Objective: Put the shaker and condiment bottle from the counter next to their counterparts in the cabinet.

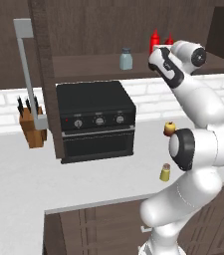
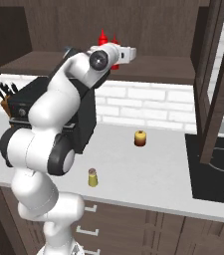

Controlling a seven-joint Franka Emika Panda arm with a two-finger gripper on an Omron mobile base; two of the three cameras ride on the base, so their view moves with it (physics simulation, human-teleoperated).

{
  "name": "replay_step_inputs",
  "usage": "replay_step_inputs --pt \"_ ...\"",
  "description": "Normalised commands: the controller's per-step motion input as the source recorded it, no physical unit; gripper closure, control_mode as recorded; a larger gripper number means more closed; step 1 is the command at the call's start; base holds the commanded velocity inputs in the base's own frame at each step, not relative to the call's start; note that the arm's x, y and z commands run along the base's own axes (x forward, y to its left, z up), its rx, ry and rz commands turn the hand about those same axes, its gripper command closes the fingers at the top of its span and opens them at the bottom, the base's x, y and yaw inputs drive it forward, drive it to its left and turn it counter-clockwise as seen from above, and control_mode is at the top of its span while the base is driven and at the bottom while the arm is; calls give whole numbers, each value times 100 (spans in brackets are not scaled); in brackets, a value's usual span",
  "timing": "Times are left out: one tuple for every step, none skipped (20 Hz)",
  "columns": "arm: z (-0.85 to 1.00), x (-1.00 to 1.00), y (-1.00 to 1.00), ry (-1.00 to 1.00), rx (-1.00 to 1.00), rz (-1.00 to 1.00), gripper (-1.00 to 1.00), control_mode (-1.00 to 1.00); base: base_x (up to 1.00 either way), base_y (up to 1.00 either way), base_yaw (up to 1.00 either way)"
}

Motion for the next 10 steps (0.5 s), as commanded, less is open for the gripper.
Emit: replay_step_inputs --pt "0 0 0 -1 0 11 -100 -100 0 0 0" --pt "0 0 0 -2 0 9 -100 -100 0 0 0" --pt "0 0 0 -2 0 7 -100 -100 0 0 0" --pt "0 -1 0 -3 0 5 -100 -100 0 0 0" --pt "0 -8 0 -6 0 3 -100 -100 0 0 0" --pt "0 -7 -7 -6 0 2 -100 -100 0 0 0" --pt "0 -8 -22 -7 0 0 -100 -100 0 0 0" --pt "0 -14 -28 -9 1 0 -100 -100 0 0 0" --pt "0 -14 -31 -9 1 0 -100 -100 0 0 0" --pt "0 -18 -33 -10 1 0 -100 -100 0 0 0"
